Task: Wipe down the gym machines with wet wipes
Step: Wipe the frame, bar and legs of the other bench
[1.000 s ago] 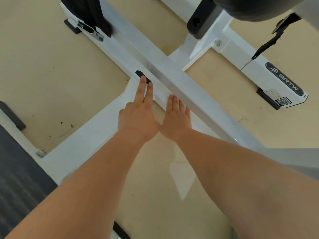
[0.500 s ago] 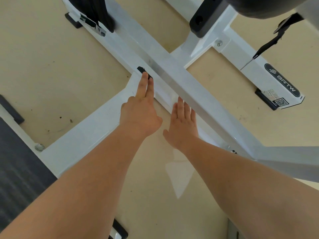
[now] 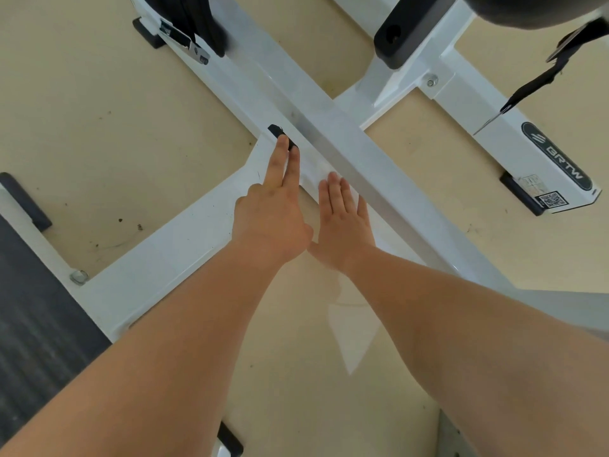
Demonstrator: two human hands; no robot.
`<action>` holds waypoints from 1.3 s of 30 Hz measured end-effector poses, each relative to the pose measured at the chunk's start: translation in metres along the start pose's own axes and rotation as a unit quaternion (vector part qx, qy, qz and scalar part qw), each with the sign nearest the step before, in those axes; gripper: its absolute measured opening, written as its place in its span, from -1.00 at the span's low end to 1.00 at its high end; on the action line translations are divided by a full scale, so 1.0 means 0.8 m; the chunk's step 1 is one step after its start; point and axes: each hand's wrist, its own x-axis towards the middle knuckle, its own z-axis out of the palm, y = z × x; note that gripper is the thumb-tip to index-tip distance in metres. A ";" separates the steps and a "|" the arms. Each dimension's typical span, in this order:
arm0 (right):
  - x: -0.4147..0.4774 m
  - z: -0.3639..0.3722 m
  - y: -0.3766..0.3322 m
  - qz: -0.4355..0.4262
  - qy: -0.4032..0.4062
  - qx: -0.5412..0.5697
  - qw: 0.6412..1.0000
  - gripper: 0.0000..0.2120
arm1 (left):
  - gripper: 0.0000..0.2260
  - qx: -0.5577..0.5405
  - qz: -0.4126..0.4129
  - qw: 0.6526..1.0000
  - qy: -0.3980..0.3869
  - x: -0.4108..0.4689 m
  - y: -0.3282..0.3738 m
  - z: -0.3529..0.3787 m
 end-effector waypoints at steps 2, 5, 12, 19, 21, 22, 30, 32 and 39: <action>-0.026 0.011 0.004 0.017 -0.009 0.000 1.000 0.03 | -0.02 0.000 -0.003 1.000 0.002 -0.001 0.000 0.000; -0.079 0.035 0.020 0.071 -0.016 0.004 0.997 0.06 | -0.02 0.006 -0.006 1.000 0.006 0.000 -0.001 -0.001; -0.097 0.038 0.040 0.122 -0.036 0.026 0.992 0.09 | -0.02 0.020 -0.007 1.000 0.003 0.000 0.009 0.004; -0.067 0.020 0.024 0.099 -0.033 0.071 0.992 0.07 | 0.02 0.022 -0.032 0.999 0.006 -0.003 0.011 0.006; -0.100 0.037 0.033 0.119 -0.036 0.058 0.990 0.09 | 0.03 0.019 -0.038 0.999 0.008 -0.002 0.012 0.005; -0.118 0.046 0.038 0.138 -0.042 0.063 0.987 0.10 | 0.03 0.017 -0.040 0.999 0.010 -0.002 0.012 0.005; -0.178 0.069 0.054 0.265 -0.067 0.126 0.954 0.12 | 0.02 0.003 -0.029 1.000 0.009 -0.003 0.019 0.010; -0.156 0.054 0.041 0.298 -0.072 0.147 0.941 0.14 | 0.02 0.001 -0.025 1.000 0.007 -0.003 0.017 0.008; -0.088 0.023 0.025 0.097 -0.048 0.095 0.990 0.13 | 0.00 0.001 -0.011 1.000 -0.007 -0.005 0.011 0.002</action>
